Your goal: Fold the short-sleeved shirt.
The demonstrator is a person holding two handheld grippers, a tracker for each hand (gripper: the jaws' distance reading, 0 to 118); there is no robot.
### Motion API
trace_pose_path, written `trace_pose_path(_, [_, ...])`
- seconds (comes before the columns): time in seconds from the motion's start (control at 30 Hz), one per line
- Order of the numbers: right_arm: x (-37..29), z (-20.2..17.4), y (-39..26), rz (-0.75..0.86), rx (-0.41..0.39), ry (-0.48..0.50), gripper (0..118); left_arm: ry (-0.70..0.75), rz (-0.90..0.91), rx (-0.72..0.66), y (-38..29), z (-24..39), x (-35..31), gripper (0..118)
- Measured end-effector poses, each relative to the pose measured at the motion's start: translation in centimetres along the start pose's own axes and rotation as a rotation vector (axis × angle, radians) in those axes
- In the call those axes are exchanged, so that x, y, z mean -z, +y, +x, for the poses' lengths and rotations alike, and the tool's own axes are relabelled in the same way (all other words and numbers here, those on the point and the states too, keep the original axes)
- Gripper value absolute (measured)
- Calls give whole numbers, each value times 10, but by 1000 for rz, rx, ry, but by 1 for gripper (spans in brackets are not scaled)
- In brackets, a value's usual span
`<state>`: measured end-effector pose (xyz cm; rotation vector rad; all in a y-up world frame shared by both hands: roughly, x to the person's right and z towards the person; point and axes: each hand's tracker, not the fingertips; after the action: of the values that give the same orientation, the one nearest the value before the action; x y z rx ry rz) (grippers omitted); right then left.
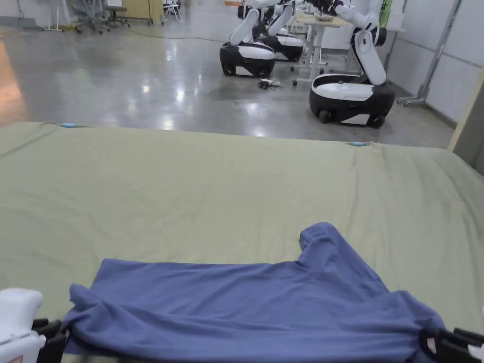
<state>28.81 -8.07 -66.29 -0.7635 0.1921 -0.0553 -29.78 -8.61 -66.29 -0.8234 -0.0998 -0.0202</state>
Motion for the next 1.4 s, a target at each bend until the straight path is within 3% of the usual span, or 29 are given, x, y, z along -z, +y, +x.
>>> trace_pose_path(0.07, [18,7,-29,-77,-10,-21,20,-18,-58,-37,-26,-2,8,6])
trace_pose_path(0.2, [30,-1,-57,-83,4,-21,21,-46,-89,-95,-58,-2,17,6])
trace_pose_path(0.27, [30,-2,-61,-66,21,-38,29,-51,-80,-102,-63,-5,18,10])
trace_pose_path(0.3, [28,-2,-60,-48,30,-41,50,-71,-63,-117,-64,-9,17,31])
trace_pose_path(0.33, [30,2,-59,-35,37,-49,68,-69,-61,-138,-63,-12,13,64])
trace_pose_path(0.37, [24,-1,-54,-22,29,-57,78,-54,-55,-147,-60,-13,8,92])
trace_pose_path(0.4, [13,-7,-48,28,4,-59,79,-39,-15,-140,-57,-13,-1,104])
trace_pose_path(0.57, [-32,-64,-6,305,-117,-51,79,-56,275,-77,-23,20,-44,104])
trace_pose_path(0.73, [-31,-117,16,517,-147,-40,79,63,556,53,3,72,-50,104])
trace_pose_path(0.77, [-28,-124,18,516,-152,-63,79,97,543,66,6,77,-48,103])
trace_pose_path(0.8, [-26,-130,20,514,-152,-64,73,108,517,62,11,80,-45,93])
trace_pose_path(0.83, [-24,-133,22,514,-149,-55,52,87,503,56,16,80,-42,69])
trace_pose_path(0.87, [-18,-134,23,513,-142,-49,22,81,493,46,18,79,-37,27])
trace_pose_path(0.9, [-15,-134,22,518,-132,-50,6,82,462,30,19,73,-28,0])
trace_pose_path(0.97, [-9,-133,23,512,-117,-17,6,26,393,13,25,65,-18,0])
trace_pose_path(1.17, [14,-128,25,463,-132,-21,6,73,201,27,44,28,44,1])
trace_pose_path(1.3, [33,-117,27,421,-111,-27,6,142,63,11,76,-7,111,36])
trace_pose_path(1.33, [39,-113,27,407,-111,-37,5,145,56,8,85,-16,127,55])
trace_pose_path(1.4, [50,-105,28,376,-105,-54,6,177,-26,27,103,-29,162,108])
